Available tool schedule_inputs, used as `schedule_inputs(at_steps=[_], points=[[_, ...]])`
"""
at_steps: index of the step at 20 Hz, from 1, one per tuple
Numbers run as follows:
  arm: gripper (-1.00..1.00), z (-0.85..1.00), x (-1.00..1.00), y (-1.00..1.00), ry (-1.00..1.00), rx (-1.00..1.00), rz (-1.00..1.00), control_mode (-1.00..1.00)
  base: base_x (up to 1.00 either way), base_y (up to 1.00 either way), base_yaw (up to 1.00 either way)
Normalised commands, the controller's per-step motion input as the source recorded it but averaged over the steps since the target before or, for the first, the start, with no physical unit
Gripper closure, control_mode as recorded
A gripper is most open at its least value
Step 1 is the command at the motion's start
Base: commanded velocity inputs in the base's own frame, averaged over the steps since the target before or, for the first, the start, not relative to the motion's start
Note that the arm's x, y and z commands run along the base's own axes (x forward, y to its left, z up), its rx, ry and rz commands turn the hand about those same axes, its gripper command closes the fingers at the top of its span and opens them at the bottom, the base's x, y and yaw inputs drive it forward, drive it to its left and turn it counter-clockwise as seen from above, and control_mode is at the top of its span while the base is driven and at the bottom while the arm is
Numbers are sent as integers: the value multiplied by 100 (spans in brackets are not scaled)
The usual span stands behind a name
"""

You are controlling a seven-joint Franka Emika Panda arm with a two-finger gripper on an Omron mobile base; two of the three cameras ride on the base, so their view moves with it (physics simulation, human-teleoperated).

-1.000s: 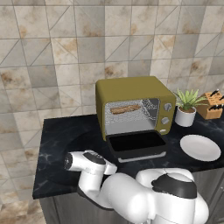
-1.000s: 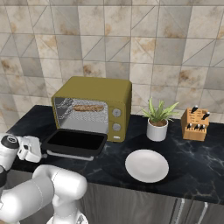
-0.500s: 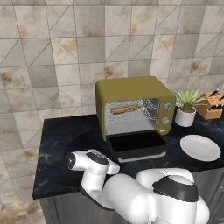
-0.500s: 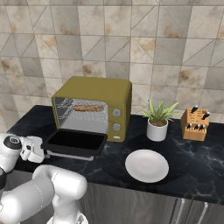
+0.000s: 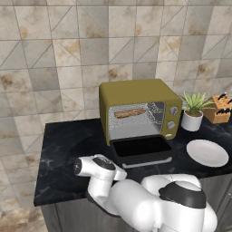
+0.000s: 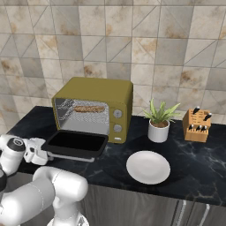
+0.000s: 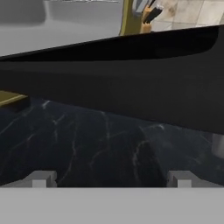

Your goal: Pull the toaster oven rack outwards. Pick up the baguette from the plate and place it on the toaster oven rack. Close the toaster oven door fully and set the temperature to the lowest setting.

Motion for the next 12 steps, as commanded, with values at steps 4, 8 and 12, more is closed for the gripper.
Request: schedule_inputs(at_steps=[4,8,12], points=[[-100,0,4,-22,-3,0,0,-100,0,0,0],[-100,0,4,-27,-6,0,0,-100,0,0,0],[-100,4,3,-35,-8,0,0,-100,0,0,0]])
